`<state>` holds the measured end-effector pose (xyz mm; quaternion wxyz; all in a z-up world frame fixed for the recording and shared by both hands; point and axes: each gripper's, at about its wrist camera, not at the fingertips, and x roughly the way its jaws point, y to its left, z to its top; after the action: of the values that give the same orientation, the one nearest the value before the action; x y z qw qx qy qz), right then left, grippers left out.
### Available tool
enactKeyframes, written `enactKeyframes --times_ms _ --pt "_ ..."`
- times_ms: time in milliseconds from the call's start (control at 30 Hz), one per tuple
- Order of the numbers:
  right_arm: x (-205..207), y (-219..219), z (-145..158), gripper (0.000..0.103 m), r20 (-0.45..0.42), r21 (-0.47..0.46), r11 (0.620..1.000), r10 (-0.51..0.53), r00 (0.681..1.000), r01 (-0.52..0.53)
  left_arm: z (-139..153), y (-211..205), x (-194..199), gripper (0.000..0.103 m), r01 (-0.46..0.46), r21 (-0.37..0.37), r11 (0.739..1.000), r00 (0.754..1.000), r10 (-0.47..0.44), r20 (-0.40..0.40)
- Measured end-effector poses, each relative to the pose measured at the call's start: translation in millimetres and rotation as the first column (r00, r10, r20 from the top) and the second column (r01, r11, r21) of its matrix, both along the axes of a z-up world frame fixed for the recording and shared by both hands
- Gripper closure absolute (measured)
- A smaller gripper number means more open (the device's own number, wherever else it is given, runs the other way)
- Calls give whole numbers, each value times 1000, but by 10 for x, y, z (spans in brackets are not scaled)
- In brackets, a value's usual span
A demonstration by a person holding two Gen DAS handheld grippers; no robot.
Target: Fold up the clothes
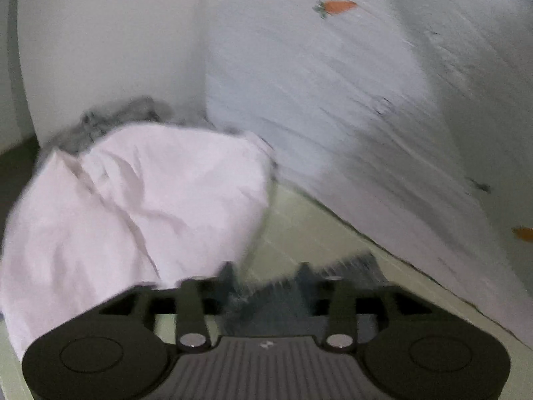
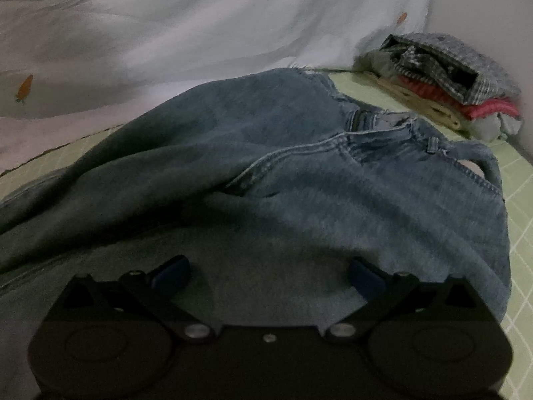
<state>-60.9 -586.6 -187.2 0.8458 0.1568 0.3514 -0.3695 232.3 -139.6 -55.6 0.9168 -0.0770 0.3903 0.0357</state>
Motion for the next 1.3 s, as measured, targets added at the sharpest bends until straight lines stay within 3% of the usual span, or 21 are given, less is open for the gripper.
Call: enactKeyframes --times_ms 133,267,467,567,633,767,867,967,1033,1200,1300 --pt "-313 -50 175 0 48 -3 1000 -9 999 9 -14 -261 -481 27 129 -5 992 991 -129 -34" --pt "-797 -325 361 0 140 29 991 -133 981 130 4 -544 -950 17 224 -17 974 973 -225 -49" --pt "-1292 -1133 321 0 97 46 949 -316 944 313 54 -944 -1620 15 335 -67 940 939 -339 -60" --pt "-1354 -1640 225 0 145 119 933 -356 923 341 106 -1133 -1939 15 364 -77 928 928 -368 -53" --pt "-1326 -1965 152 1 168 162 925 -370 914 344 164 -1233 -2125 15 372 -50 927 927 -374 -37" --pt "-1140 -2283 65 6 157 147 939 -334 930 312 238 -1363 -2419 13 362 18 932 932 -361 -17" --pt "-1087 -2361 61 29 200 139 952 -298 934 274 250 -1398 -2530 13 318 33 948 948 -317 -31" --pt "-1192 -2318 119 65 198 93 959 -281 939 267 252 -1430 -2573 13 304 20 952 952 -303 -55" --pt "-1269 -2284 161 84 194 61 963 -271 943 264 246 -1469 -2594 13 304 24 952 951 -302 -64" --pt "-1531 -2152 293 88 167 -49 962 -259 951 270 265 -1519 -2642 13 312 42 949 949 -308 -70" --pt "-1798 -2065 389 89 116 -134 935 -314 942 328 267 -1464 -2677 13 315 67 947 948 -312 -60"
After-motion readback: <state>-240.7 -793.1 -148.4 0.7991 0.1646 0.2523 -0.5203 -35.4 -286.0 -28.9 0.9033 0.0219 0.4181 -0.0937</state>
